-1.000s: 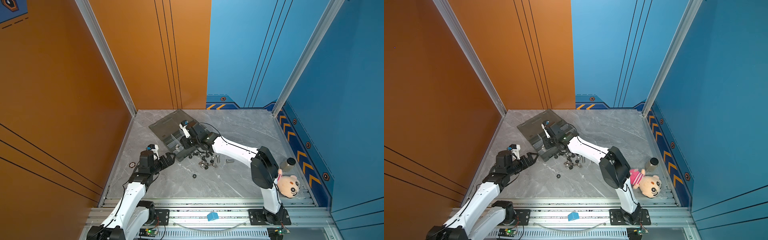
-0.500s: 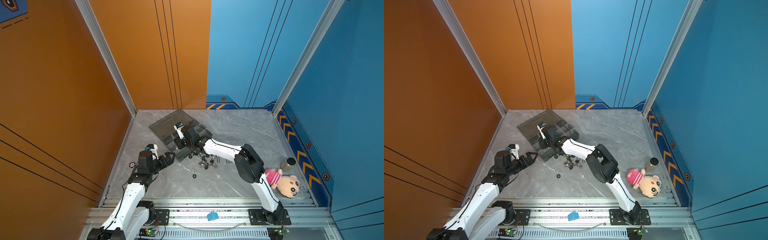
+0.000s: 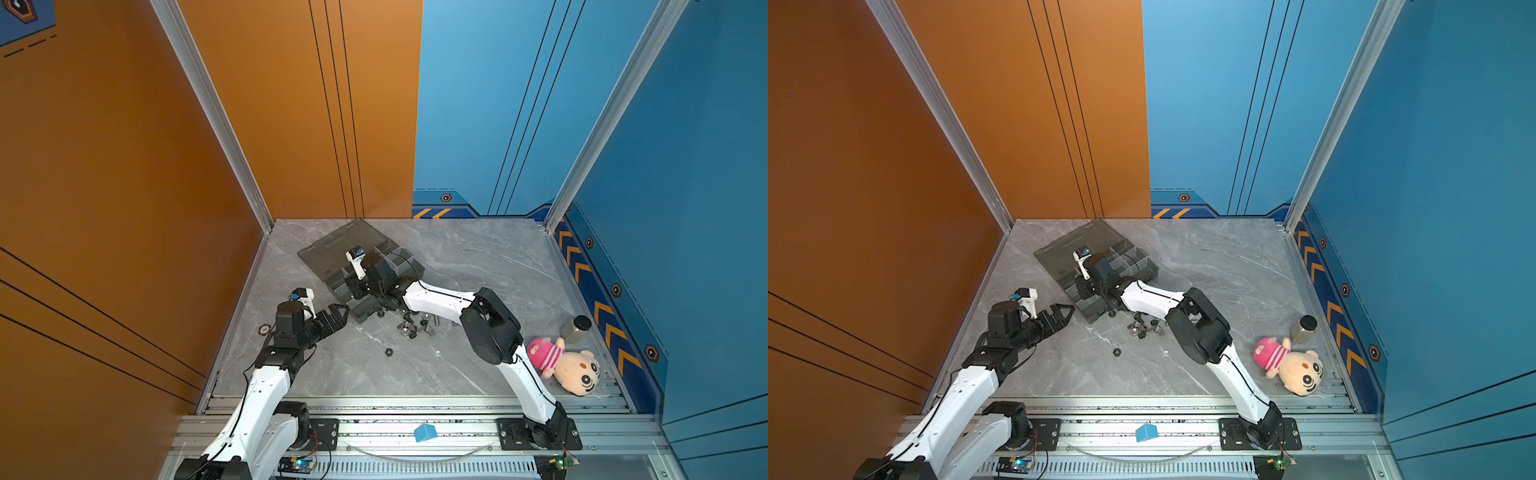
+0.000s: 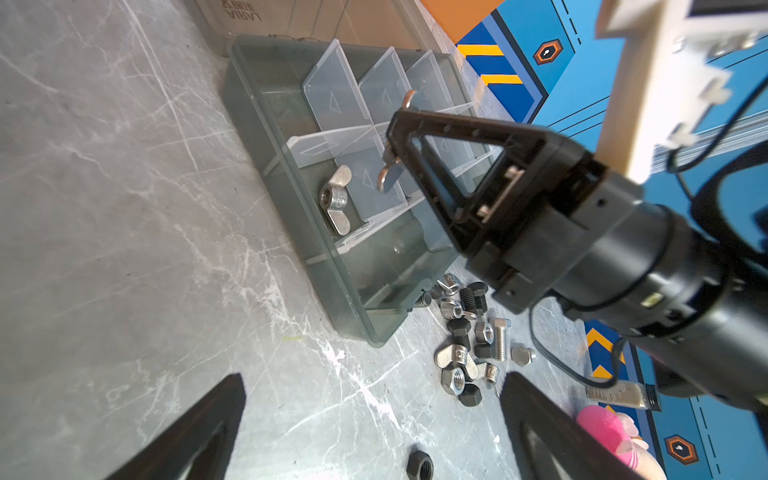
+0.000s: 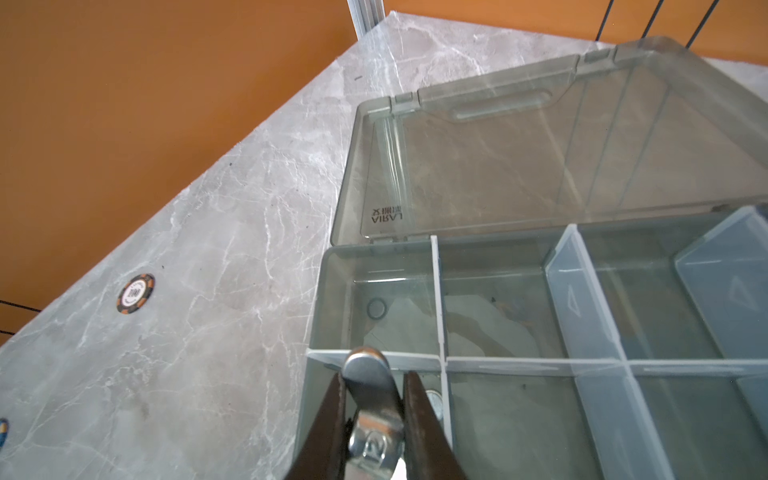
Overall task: Sort the screws and nuts into containers
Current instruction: 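Lift the wing nut with the right gripper and drop it into the compartment, then move the right gripper back down over the pile of nuts and bolts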
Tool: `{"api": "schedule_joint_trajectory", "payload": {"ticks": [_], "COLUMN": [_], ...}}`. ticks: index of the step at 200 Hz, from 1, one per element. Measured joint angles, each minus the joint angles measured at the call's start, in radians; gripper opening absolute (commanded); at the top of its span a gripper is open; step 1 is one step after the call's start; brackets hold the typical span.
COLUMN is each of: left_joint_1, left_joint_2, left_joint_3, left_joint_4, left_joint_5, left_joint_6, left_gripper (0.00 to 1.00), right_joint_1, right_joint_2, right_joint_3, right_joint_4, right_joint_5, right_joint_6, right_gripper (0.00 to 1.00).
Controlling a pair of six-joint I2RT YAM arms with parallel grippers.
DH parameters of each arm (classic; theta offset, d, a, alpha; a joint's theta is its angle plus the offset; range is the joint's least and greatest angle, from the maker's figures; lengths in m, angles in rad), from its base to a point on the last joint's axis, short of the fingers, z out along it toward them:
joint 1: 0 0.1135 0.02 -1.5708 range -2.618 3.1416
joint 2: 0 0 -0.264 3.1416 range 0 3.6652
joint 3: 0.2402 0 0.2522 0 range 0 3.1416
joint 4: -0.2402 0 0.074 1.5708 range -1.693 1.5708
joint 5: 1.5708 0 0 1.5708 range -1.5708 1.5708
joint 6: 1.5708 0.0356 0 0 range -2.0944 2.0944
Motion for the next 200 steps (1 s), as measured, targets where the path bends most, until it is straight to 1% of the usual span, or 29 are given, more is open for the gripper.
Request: {"api": "schedule_joint_trajectory", "payload": {"ticks": [35,40,59,86,131,147,174,200], "left_joint_1": [0.000,0.000,0.001,0.005,0.005,0.005,0.005,0.005], "left_joint_2": [0.000,0.000,0.000,0.000,0.000,0.000,-0.001,-0.001], "left_joint_3": [0.000,0.000,0.000,0.000,0.000,0.000,0.000,0.000], "left_joint_4": [0.000,0.000,0.000,0.000,-0.001,-0.002,-0.002,-0.002], "left_joint_5": [0.000,0.000,0.000,0.003,0.006,0.007,0.007,0.007], "left_joint_6": [0.000,0.000,0.000,0.000,0.000,0.000,0.000,0.000], "left_gripper": [0.98,0.98,0.98,0.98,0.98,0.98,0.98,0.98], "right_joint_1": [0.000,0.000,0.000,0.001,0.001,0.001,-0.002,-0.014], "right_joint_2": [0.029,0.031,0.032,0.032,0.031,0.013,-0.067,-0.200], "right_joint_3": [0.000,0.000,0.000,0.000,-0.001,-0.036,-0.128,-0.212], "right_joint_4": [0.000,0.000,0.001,0.006,0.008,0.017,0.016,0.000], "right_joint_5": [0.000,0.001,0.001,0.004,0.003,0.003,0.003,-0.001], "right_joint_6": [0.000,0.000,0.000,0.000,0.000,0.000,0.002,0.009], "right_gripper": [0.12,0.14,0.30,0.37,0.40,0.40,0.41,0.43]}}
